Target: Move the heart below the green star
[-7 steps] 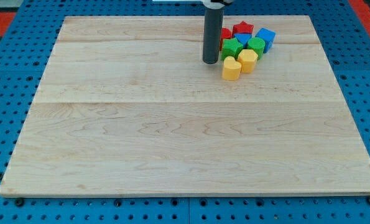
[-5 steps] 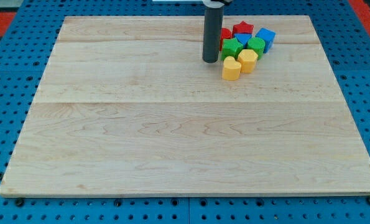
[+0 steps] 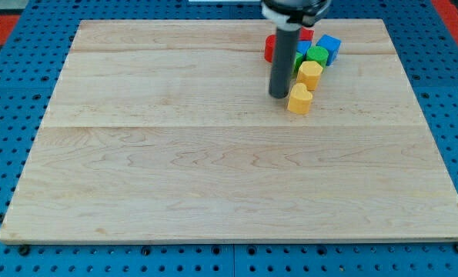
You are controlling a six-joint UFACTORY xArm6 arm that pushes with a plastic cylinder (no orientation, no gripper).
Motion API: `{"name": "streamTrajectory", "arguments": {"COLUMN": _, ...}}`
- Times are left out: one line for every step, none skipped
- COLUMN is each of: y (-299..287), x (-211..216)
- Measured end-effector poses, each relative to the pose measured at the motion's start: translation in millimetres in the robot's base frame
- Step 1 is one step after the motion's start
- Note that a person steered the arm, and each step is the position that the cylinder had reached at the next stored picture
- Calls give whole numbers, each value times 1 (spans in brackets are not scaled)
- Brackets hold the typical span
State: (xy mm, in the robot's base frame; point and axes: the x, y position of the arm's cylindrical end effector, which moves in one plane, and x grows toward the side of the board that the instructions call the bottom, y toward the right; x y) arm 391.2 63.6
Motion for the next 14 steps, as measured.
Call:
{"name": "streamTrajectory", "arguments": {"y": 15, "x": 54}}
{"name": "streamTrajectory", "arguments": {"y": 64, "x": 44}}
{"name": "streamTrajectory", "arguments": {"y": 40, "x": 3}}
{"name": "streamTrajectory", "arguments": {"y": 36, "x": 11}}
{"name": "streamTrajectory", "arguments": {"y": 42, "x": 11}}
{"name": "streamTrajectory", "arguments": {"y": 42, "x": 10}}
{"name": "streamTrajectory", "arguments": {"y": 50, "x": 10}}
{"name": "streamTrajectory", "arguments": {"y": 50, "x": 10}}
{"name": "streamTrajectory", "arguments": {"y": 51, "x": 10}}
{"name": "streamTrajectory", "arguments": {"y": 65, "x": 3}}
{"name": "streamTrajectory", "arguments": {"y": 147, "x": 4}}
{"name": "streamTrajectory", "arguments": {"y": 150, "x": -17}}
{"name": "streamTrajectory", "arguments": {"y": 149, "x": -37}}
{"name": "streamTrajectory", "arguments": {"y": 149, "x": -59}}
